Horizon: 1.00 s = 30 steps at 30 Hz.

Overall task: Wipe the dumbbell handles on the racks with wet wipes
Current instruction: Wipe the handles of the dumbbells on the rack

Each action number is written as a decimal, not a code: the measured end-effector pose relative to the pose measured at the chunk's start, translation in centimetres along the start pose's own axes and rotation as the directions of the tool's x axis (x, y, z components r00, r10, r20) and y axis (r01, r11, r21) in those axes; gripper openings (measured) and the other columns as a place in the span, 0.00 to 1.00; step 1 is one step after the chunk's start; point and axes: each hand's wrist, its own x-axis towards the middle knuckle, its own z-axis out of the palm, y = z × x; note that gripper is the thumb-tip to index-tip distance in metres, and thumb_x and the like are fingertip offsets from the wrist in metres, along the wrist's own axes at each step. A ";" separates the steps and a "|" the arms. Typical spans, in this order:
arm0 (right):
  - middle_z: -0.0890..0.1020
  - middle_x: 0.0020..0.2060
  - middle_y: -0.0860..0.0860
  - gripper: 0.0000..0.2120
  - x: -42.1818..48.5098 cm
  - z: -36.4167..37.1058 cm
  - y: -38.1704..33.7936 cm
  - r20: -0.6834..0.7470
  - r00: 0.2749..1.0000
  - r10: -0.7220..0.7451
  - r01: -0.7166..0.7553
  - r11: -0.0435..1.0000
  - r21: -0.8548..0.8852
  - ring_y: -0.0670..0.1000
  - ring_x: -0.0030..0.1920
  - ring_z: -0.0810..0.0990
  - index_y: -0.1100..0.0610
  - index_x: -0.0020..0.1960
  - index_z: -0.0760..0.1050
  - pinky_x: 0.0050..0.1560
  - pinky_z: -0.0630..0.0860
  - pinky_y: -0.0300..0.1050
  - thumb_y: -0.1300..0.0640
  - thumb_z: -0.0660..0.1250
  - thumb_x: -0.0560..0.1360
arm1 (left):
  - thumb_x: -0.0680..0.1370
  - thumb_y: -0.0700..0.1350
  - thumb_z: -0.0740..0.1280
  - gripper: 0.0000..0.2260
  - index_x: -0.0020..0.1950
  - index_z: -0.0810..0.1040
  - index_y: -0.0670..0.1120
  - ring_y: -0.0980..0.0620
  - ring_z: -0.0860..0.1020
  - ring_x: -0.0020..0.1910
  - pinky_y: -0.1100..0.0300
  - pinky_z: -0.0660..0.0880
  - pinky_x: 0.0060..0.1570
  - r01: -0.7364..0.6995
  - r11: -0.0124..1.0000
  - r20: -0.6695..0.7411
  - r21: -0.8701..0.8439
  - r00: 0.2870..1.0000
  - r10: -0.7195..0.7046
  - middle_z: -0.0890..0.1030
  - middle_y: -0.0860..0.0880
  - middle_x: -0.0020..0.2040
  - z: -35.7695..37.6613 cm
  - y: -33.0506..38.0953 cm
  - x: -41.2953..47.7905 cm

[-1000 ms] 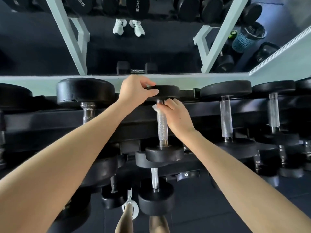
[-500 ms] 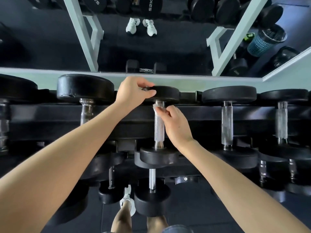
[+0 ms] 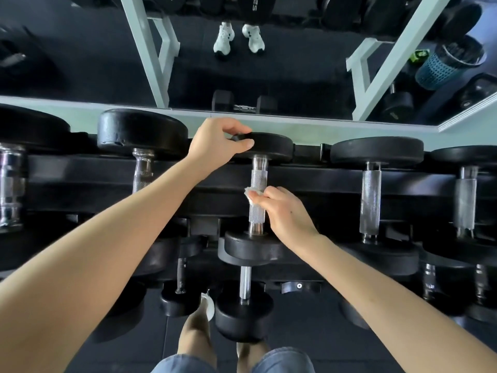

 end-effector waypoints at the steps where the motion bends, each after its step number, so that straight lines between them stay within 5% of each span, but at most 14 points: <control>1: 0.71 0.35 0.46 0.19 0.2 -0.6 -0.3 -0.011 1.000 -0.023 0.023 0.999 -0.024 0.44 0.37 0.70 0.45 0.27 0.72 0.43 0.64 0.39 0.51 0.64 0.78 | 0.72 0.47 0.73 0.09 0.51 0.82 0.52 0.60 0.76 0.48 0.65 0.72 0.48 0.008 1.000 0.008 -0.007 1.000 -0.008 0.78 0.62 0.44 -0.1 0.0 0.1; 2: 0.75 0.37 0.46 0.17 0.8 -0.7 0.0 -0.015 1.000 0.004 -0.004 1.000 0.009 0.45 0.40 0.73 0.45 0.29 0.74 0.45 0.66 0.41 0.51 0.65 0.77 | 0.72 0.47 0.74 0.08 0.50 0.81 0.53 0.60 0.76 0.48 0.65 0.72 0.48 0.015 1.000 0.016 -0.011 1.000 -0.015 0.78 0.62 0.43 -0.1 0.0 0.2; 4: 0.80 0.49 0.49 0.10 2.1 -0.9 -0.3 -0.035 0.999 0.042 -0.038 0.994 0.100 0.47 0.50 0.75 0.47 0.48 0.82 0.54 0.68 0.38 0.57 0.63 0.78 | 0.71 0.47 0.74 0.07 0.48 0.81 0.54 0.61 0.75 0.47 0.65 0.72 0.48 0.017 1.000 0.031 -0.021 0.999 -0.016 0.78 0.63 0.42 -0.2 -0.2 0.5; 5: 0.80 0.51 0.47 0.11 2.8 -0.8 -0.2 -0.054 0.998 0.018 -0.019 1.000 -0.010 0.45 0.51 0.75 0.50 0.54 0.81 0.53 0.66 0.33 0.58 0.61 0.78 | 0.71 0.47 0.74 0.07 0.48 0.81 0.54 0.61 0.75 0.46 0.65 0.72 0.48 0.016 0.999 0.033 -0.028 0.999 -0.015 0.78 0.63 0.42 -0.2 -0.2 0.6; 7: 0.79 0.42 0.39 0.11 3.1 -0.9 -0.8 -0.166 0.985 -0.049 0.025 0.989 -0.144 0.36 0.44 0.76 0.44 0.43 0.82 0.44 0.66 0.26 0.55 0.63 0.78 | 0.71 0.47 0.74 0.07 0.48 0.81 0.54 0.62 0.75 0.45 0.64 0.72 0.49 0.009 0.999 0.032 -0.038 0.999 -0.008 0.78 0.62 0.43 -0.1 -0.5 0.7; 9: 0.78 0.35 0.39 0.17 3.3 -0.5 -0.4 -0.241 0.970 -0.002 -0.054 0.973 -0.224 0.37 0.39 0.76 0.41 0.29 0.77 0.42 0.68 0.30 0.51 0.67 0.76 | 0.71 0.48 0.75 0.07 0.48 0.81 0.55 0.65 0.75 0.43 0.65 0.72 0.48 0.002 0.999 0.029 -0.042 1.000 -0.001 0.78 0.62 0.42 -0.1 -0.7 0.8; 13: 0.77 0.35 0.44 0.09 4.0 0.3 -0.3 -0.317 0.948 -0.002 -0.084 0.962 -0.259 0.42 0.39 0.75 0.48 0.37 0.81 0.42 0.69 0.36 0.49 0.67 0.75 | 0.71 0.48 0.74 0.08 0.48 0.81 0.55 0.66 0.74 0.42 0.69 0.71 0.44 -0.017 0.999 0.033 -0.045 0.999 0.019 0.78 0.61 0.43 0.0 -1.1 1.0; 15: 0.76 0.35 0.46 0.13 3.2 0.6 0.0 -0.271 0.961 -0.062 -0.020 0.957 -0.290 0.40 0.37 0.74 0.56 0.45 0.82 0.40 0.67 0.29 0.48 0.65 0.76 | 0.71 0.48 0.74 0.08 0.49 0.81 0.54 0.65 0.74 0.43 0.68 0.72 0.45 -0.038 0.999 0.031 -0.037 0.999 0.039 0.79 0.59 0.46 0.0 -1.2 1.0; 17: 0.72 0.34 0.42 0.21 1.2 0.9 0.8 -0.078 0.991 -0.113 0.091 0.966 -0.242 0.37 0.36 0.71 0.60 0.51 0.80 0.40 0.64 0.27 0.45 0.56 0.78 | 0.72 0.48 0.73 0.09 0.51 0.81 0.53 0.63 0.75 0.45 0.66 0.72 0.47 -0.051 0.998 0.030 -0.027 0.998 0.052 0.80 0.57 0.49 0.0 -1.3 0.9; 20: 0.74 0.38 0.45 0.20 -1.0 -0.1 1.1 0.275 0.957 -0.089 0.155 0.962 -0.226 0.43 0.40 0.68 0.55 0.55 0.81 0.46 0.70 0.41 0.51 0.52 0.79 | 0.72 0.49 0.74 0.09 0.51 0.81 0.53 0.61 0.75 0.47 0.65 0.73 0.47 -0.045 0.998 0.037 -0.036 0.998 0.046 0.80 0.55 0.51 -0.1 -1.3 1.0; 24: 0.76 0.33 0.50 0.16 2.0 -2.0 0.0 0.285 0.952 -0.108 0.184 0.949 -0.255 0.51 0.34 0.73 0.58 0.55 0.81 0.35 0.73 0.45 0.67 0.58 0.74 | 0.72 0.48 0.73 0.09 0.51 0.81 0.51 0.61 0.75 0.48 0.61 0.74 0.51 -0.059 0.997 0.043 -0.039 0.997 0.061 0.80 0.55 0.50 -0.1 -1.1 1.0; 27: 0.73 0.35 0.42 0.15 3.8 -2.2 0.5 0.148 0.989 -0.006 0.040 0.974 -0.224 0.40 0.35 0.70 0.57 0.53 0.80 0.41 0.69 0.38 0.50 0.58 0.79 | 0.72 0.48 0.74 0.09 0.50 0.81 0.52 0.61 0.75 0.48 0.62 0.74 0.50 -0.057 0.997 0.034 -0.048 0.998 0.059 0.80 0.56 0.49 -0.1 -1.3 1.0; 30: 0.80 0.43 0.53 0.15 0.7 -0.9 1.1 0.282 0.958 -0.053 0.125 0.961 -0.246 0.51 0.42 0.76 0.55 0.59 0.79 0.46 0.73 0.42 0.60 0.57 0.79 | 0.71 0.49 0.74 0.09 0.50 0.81 0.53 0.57 0.77 0.50 0.63 0.74 0.49 -0.038 0.998 0.045 -0.048 0.998 0.041 0.81 0.54 0.52 -0.1 -1.3 1.1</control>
